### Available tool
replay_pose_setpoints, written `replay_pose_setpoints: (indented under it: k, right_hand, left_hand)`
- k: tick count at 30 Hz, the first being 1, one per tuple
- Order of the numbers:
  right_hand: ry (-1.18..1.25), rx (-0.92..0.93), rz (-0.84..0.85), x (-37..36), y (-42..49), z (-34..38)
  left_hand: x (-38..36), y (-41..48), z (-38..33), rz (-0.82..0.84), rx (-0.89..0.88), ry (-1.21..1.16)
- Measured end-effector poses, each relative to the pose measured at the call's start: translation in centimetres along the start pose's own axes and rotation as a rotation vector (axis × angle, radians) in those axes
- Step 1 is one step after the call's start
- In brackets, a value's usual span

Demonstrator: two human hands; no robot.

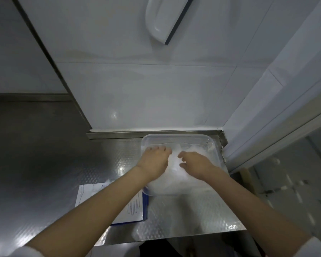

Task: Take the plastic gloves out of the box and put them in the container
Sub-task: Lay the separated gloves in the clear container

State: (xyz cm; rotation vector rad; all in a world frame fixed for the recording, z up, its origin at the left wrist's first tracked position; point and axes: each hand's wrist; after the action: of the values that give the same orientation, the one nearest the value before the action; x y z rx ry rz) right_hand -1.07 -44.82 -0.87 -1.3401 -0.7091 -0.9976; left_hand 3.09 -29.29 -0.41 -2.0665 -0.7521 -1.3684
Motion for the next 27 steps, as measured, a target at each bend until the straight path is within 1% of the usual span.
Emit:
replay_pose_setpoints:
  k: [2, 4, 5, 7, 8, 10, 12, 13, 15, 17, 21, 24, 27]
  right_hand:
    - [0.119, 0.053, -0.240, 0.6, -1.8, 1.9]
    - [0.245, 0.158, -0.436, 0.5, -3.5, 4.3]
    - [0.289, 0.217, -0.489, 0.4, -4.3, 5.4]
    - [0.338, 0.323, -0.541, -0.1, -5.4, 7.5]
    - [0.337, 0.369, -0.548, -0.5, -5.7, 8.3]
    - [0.305, 0.446, -0.495, -2.0, -6.3, 10.2]
    - [0.202, 0.537, -0.360, -4.4, -6.7, 12.2]
    - [0.152, 0.569, -0.301, -5.8, -6.8, 13.2]
    - [0.129, 0.531, -0.197, -7.8, -6.6, 14.5]
    - [0.124, 0.447, -0.130, -9.0, -5.9, 15.5]
    - [0.069, 0.310, -0.132, -9.2, -4.1, 16.7]
    - [-0.026, 0.298, -0.149, -8.5, -3.6, 17.1]
    - [-0.019, 0.283, -0.189, -8.1, -3.6, 17.5]
  left_hand:
    - [1.7, -1.6, 0.7, -0.189, -0.002, -0.103]
    - [2.7, -3.6, 2.3, -0.273, 0.050, -0.159]
    - [2.9, -4.7, 3.4, -0.286, 0.088, -0.169]
    - [2.6, -7.1, 5.7, -0.278, 0.161, -0.169]
    - [2.3, -8.3, 6.8, -0.256, 0.207, -0.154]
    - [1.3, -10.6, 8.6, -0.165, 0.318, -0.081]
    - [0.0, -12.6, 10.1, -0.026, 0.418, -0.032]
    - [-0.8, -13.4, 10.7, 0.037, 0.442, -0.058]
    - [-2.2, -14.5, 11.7, 0.134, 0.426, -0.156]
    - [-3.0, -15.4, 12.1, 0.178, 0.377, -0.197]
    - [-3.6, -16.5, 12.8, 0.151, 0.321, -0.215]
    - [-3.8, -16.5, 13.1, 0.088, 0.312, -0.237]
    - [-3.7, -16.4, 13.2, 0.013, 0.304, -0.251]
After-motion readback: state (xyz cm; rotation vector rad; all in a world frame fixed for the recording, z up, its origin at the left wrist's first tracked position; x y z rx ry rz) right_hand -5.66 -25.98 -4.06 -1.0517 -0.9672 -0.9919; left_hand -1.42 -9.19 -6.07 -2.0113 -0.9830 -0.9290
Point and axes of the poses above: each hand's wrist, its own y-axis towards the middle knuckle, its own x-axis out of the back of the hand, z = x × y, and after that the axes turned 6 degrees about -y, right-handed
